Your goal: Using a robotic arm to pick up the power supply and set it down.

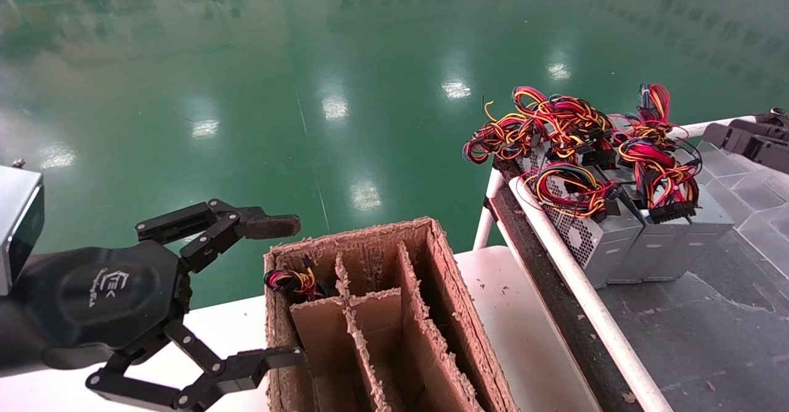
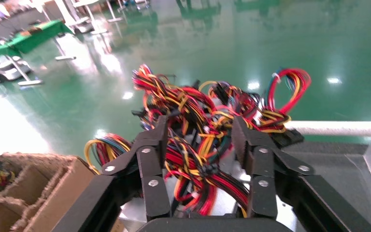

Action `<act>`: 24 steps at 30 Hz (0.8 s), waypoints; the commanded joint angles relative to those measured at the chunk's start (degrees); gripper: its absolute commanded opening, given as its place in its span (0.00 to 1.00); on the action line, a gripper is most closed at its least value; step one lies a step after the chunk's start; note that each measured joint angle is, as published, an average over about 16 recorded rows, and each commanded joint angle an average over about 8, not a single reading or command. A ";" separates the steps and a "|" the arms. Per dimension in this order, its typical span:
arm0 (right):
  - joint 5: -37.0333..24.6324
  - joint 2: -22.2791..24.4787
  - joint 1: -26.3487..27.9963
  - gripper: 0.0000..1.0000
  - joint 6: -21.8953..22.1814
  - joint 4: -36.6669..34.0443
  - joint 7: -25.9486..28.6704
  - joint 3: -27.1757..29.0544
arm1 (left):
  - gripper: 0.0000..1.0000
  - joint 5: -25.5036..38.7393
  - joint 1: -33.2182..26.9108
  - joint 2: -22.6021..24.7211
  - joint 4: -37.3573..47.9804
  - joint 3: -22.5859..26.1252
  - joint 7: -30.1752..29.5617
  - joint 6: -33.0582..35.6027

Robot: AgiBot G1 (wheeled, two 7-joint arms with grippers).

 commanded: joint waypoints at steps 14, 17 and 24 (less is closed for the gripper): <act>4.32 0.35 -5.44 1.00 -1.46 11.09 -0.26 1.25 | 1.00 -0.01 0.01 -0.01 0.02 0.01 0.01 -0.01; 5.47 0.31 -7.22 1.00 -1.38 14.69 0.18 1.46 | 1.00 -0.01 0.01 -0.01 0.02 0.01 0.01 -0.01; 8.16 0.22 -11.36 1.00 -1.20 23.08 1.22 1.95 | 1.00 -0.01 0.01 -0.01 0.02 0.01 0.01 -0.01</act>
